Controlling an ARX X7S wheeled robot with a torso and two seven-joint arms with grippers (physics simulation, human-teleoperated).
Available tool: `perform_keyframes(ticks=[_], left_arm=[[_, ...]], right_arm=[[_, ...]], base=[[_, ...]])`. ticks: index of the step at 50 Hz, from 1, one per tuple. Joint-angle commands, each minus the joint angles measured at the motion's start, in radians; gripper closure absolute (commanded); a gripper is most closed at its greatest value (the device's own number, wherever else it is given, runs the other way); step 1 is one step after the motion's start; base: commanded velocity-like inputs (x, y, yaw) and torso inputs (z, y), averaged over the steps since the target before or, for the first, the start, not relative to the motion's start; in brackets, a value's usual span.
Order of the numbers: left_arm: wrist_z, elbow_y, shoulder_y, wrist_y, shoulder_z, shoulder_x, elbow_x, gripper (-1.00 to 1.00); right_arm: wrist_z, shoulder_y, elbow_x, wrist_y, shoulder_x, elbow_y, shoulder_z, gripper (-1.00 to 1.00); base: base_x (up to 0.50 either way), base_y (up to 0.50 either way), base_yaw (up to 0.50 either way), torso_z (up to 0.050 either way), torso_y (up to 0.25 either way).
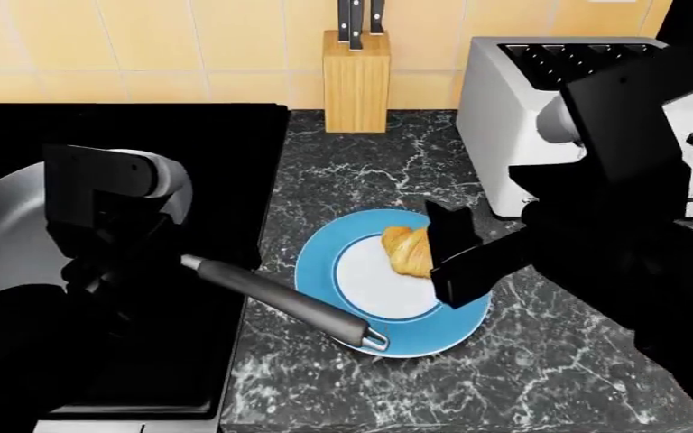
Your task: Pick the croissant and place it on the pan. Then turn on the stove to warm the croissant.
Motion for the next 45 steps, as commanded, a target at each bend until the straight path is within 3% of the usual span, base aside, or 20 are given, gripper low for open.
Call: perform_keyframes(ticks=[1, 45], left_arm=[[0.008, -0.017, 0.001, 0.020, 0.024, -0.003, 0.024, -1.00], [0.017, -0.041, -0.026, 0.040, 0.082, -0.012, 0.031, -1.00]], right_arm=[[-0.081, 0.058, -0.039, 0.073, -0.023, 0.121, -0.045, -1.00], [-0.570, 0.123, -0.446, 0.250, -0.111, 0.388, -0.112, -1.00]], base=[[0.00, 0.00, 0.00, 0.000, 0.000], [0.00, 0.00, 0.00, 0.000, 0.000]])
